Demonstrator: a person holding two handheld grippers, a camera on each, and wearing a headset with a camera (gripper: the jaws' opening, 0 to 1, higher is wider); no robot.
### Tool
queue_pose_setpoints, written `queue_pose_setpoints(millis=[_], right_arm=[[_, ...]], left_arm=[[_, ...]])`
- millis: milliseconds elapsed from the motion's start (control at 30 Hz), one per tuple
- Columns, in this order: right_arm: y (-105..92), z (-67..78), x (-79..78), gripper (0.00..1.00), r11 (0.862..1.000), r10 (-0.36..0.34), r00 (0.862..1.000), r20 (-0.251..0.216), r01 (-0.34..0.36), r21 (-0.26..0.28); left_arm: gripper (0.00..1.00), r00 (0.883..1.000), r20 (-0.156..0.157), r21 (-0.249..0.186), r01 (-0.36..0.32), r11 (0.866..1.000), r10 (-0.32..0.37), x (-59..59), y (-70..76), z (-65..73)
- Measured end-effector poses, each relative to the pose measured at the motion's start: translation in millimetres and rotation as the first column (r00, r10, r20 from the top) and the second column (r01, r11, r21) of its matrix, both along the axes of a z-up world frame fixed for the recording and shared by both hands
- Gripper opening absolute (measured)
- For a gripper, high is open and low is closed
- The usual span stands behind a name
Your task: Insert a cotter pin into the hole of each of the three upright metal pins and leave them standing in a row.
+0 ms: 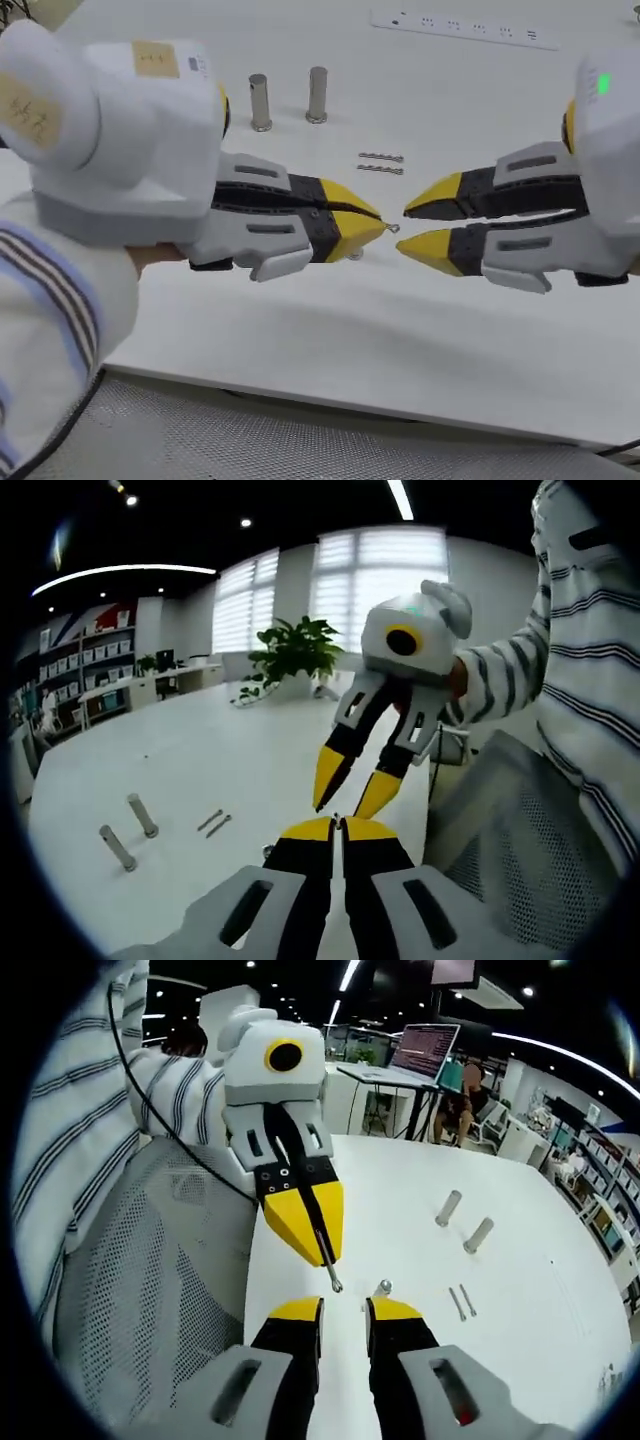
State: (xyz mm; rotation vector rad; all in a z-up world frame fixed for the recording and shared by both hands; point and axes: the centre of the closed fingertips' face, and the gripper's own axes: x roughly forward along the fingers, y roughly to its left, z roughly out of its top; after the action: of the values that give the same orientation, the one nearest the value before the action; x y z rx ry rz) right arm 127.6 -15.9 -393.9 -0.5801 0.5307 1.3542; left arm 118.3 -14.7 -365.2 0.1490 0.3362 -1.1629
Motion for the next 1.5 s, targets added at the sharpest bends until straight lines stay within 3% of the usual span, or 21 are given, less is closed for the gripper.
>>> queue_pose_setpoints(millis=[100, 233, 500, 667, 733, 867, 967, 1133, 1300, 1500], right_arm=[[4.7, 4.3, -6.6, 0.11, 0.999, 0.010, 0.999, -0.041, -0.009, 0.033], [6.1, 5.7, -9.1, 0.08, 0.999, 0.016, 0.998, -0.056, -0.014, 0.045], [6.4, 3.2, -16.6, 0.00, 0.998, 0.058, 0.995, -0.086, -0.055, 0.037], [6.5, 2.5, -18.6, 0.00, 0.998, 0.062, 0.993, -0.097, -0.059, 0.038], [5.8, 1.9, -19.6, 0.00, 0.997, 0.067, 0.993, -0.098, -0.064, 0.032], [6.3, 1.9, -23.3, 0.00, 0.996, 0.082, 0.992, -0.099, -0.080, 0.026], [5.0, 1.1, -25.5, 0.00, 0.996, 0.094, 0.991, -0.098, -0.092, 0.021], [4.0, 0.5, -28.0, 0.00, 0.994, 0.111, 0.990, -0.088, -0.110, 0.008], [3.0, 0.4, -28.8, 0.00, 0.992, 0.123, 0.989, -0.078, -0.124, -0.003], [1.2, -0.9, -29.2, 0.00, 0.993, 0.115, 0.988, -0.103, -0.117, -0.007]], left_arm=[[0.00, 0.999, 0.016, 0.007, 0.030, 1.000, -0.030, -1.1, 2.4, -0.6], [0.00, 0.998, 0.034, 0.024, 0.056, 0.998, -0.057, -3.4, 3.2, -1.9], [0.00, 0.996, 0.040, 0.031, 0.077, 0.997, -0.078, -8.5, -3.6, -1.2], [0.00, 0.996, 0.033, 0.038, 0.082, 0.996, -0.083, -9.2, -4.6, -2.0], [0.00, 0.996, 0.031, 0.046, 0.086, 0.995, -0.088, -12.4, -16.2, -0.3], [0.00, 0.994, 0.030, 0.064, 0.100, 0.993, -0.102, -16.9, -23.1, -1.7], [0.00, 0.994, 0.025, 0.064, 0.103, 0.993, -0.105, -20.0, -32.8, 0.1], [0.00, 0.994, 0.004, 0.087, 0.108, 0.990, -0.109, -18.2, -18.8, -11.2], [0.00, 0.994, -0.009, 0.090, 0.108, 0.990, -0.108, -21.2, -31.0, -10.8], [0.00, 0.993, -0.059, 0.071, 0.105, 0.992, -0.101, -17.4, -14.4, -17.6]])
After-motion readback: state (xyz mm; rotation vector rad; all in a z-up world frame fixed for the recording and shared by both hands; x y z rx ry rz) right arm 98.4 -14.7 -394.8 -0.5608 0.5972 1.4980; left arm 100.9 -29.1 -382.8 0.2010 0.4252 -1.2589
